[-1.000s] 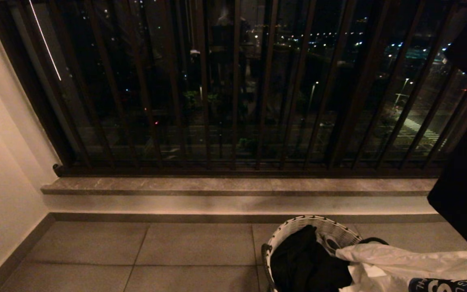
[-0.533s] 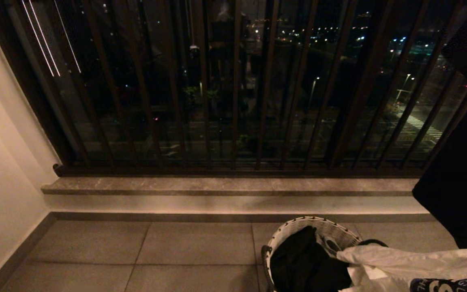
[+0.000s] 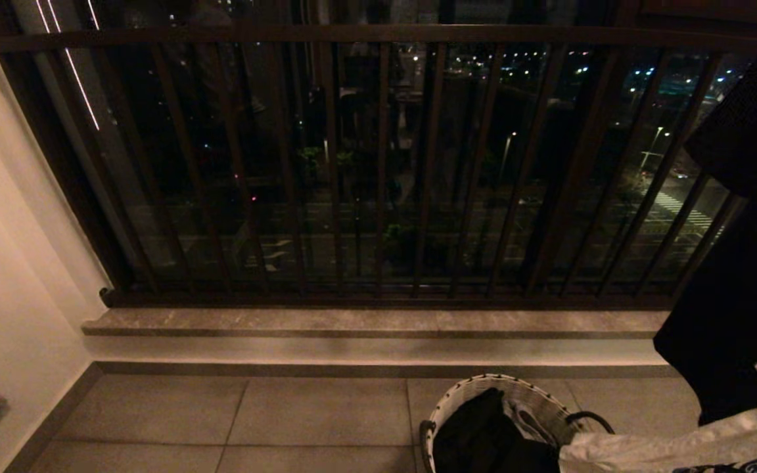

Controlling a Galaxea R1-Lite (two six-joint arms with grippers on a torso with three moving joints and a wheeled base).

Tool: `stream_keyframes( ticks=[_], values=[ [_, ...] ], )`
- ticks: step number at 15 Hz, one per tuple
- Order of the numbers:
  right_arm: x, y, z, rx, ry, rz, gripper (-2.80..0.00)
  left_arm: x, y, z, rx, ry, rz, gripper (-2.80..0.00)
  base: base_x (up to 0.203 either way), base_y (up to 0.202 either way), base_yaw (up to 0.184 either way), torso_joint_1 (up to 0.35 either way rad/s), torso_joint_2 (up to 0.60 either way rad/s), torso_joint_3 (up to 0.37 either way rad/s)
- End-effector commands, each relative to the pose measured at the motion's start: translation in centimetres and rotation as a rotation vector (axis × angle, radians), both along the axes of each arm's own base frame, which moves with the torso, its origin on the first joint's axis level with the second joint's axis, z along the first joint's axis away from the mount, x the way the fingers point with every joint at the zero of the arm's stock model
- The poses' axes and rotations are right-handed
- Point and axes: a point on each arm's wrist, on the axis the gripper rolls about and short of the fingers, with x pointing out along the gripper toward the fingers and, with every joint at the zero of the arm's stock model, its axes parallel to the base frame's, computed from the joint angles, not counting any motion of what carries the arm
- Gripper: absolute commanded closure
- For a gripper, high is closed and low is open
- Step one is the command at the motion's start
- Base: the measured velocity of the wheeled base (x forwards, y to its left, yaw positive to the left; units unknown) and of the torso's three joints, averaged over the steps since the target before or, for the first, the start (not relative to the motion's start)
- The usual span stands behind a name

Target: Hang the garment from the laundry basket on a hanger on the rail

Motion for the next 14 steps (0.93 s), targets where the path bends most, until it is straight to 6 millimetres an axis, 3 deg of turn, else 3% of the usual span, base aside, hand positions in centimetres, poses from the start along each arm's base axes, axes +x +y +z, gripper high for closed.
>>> stream_keyframes(
  ticks=[1, 6, 14],
  values=[
    [0.7, 0.1, 0.7, -0.002, 0.045, 0.03, 0.0, 0.1, 0.0, -0.2, 0.0, 0.008, 0.002, 0.0, 0.0, 0.0, 0.0, 0.119, -0.46, -0.353],
    [2.1, 0.2, 3.3, -0.006, 0.041, 0.121, 0.0, 0.1, 0.0, -0.2, 0.0, 0.008, 0.002, 0.0, 0.0, 0.0, 0.0, 0.143, -0.47, -0.328],
    [3.1, 0.4, 5.2, 0.075, 0.054, 0.215, 0.0, 0.1, 0.0, -0.2, 0.003, 0.008, 0.001, 0.0, 0.0, 0.0, 0.0, 0.191, -0.51, -0.322]
  ],
)
